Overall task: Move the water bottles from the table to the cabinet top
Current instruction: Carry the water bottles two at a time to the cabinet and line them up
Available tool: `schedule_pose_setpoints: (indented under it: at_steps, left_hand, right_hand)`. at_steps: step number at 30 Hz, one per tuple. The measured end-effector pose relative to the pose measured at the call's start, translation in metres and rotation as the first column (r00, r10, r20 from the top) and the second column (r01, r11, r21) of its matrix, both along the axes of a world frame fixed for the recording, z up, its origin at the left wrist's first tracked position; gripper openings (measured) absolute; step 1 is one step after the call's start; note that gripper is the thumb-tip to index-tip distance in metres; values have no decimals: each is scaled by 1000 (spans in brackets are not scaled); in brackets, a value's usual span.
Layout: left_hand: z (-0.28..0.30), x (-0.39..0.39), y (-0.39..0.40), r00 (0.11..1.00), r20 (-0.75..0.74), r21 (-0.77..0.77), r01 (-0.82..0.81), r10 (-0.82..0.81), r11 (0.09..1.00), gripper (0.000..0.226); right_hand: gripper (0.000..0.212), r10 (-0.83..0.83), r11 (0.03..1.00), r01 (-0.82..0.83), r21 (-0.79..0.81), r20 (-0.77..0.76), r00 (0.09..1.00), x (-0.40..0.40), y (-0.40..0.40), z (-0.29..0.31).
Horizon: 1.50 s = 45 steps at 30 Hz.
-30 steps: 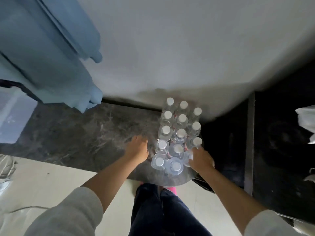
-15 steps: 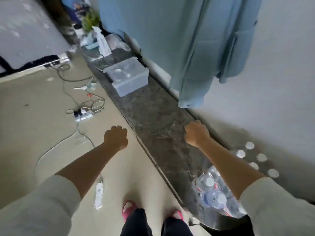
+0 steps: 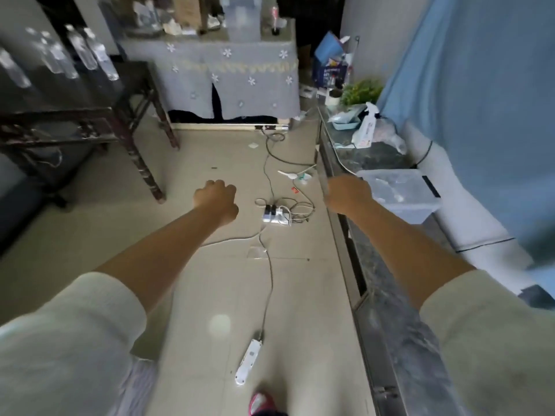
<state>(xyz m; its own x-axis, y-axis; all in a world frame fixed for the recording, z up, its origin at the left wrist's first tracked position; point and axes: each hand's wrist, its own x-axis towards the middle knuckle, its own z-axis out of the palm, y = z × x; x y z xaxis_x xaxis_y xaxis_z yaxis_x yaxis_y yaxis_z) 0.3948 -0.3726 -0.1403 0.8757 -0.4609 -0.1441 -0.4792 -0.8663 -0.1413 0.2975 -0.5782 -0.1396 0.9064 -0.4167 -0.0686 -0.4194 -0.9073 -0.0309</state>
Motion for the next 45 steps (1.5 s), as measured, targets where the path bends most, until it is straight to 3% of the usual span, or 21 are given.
schedule_pose_setpoints:
  at_steps: [9, 20, 31, 45]
  left_hand:
    - [15, 107, 117, 963, 0, -112, -267, 269, 957, 37]
    - [2, 249, 186, 868, -19, -135, -494, 496, 859, 40]
    - [32, 464, 188, 808, 21, -121, -582, 588, 804, 43]
    - [30, 661, 280, 740, 19, -121, -665, 672, 737, 39]
  right_hand:
    - [29, 308, 951, -309, 12, 32, 951, 172, 117, 18]
    - [33, 535, 838, -534, 113, 21, 845, 359, 179, 7]
    - [28, 670, 702, -682, 206, 134, 730, 605, 189, 36]
    - [31, 771, 612, -770, 178, 82, 632, 825, 278, 31]
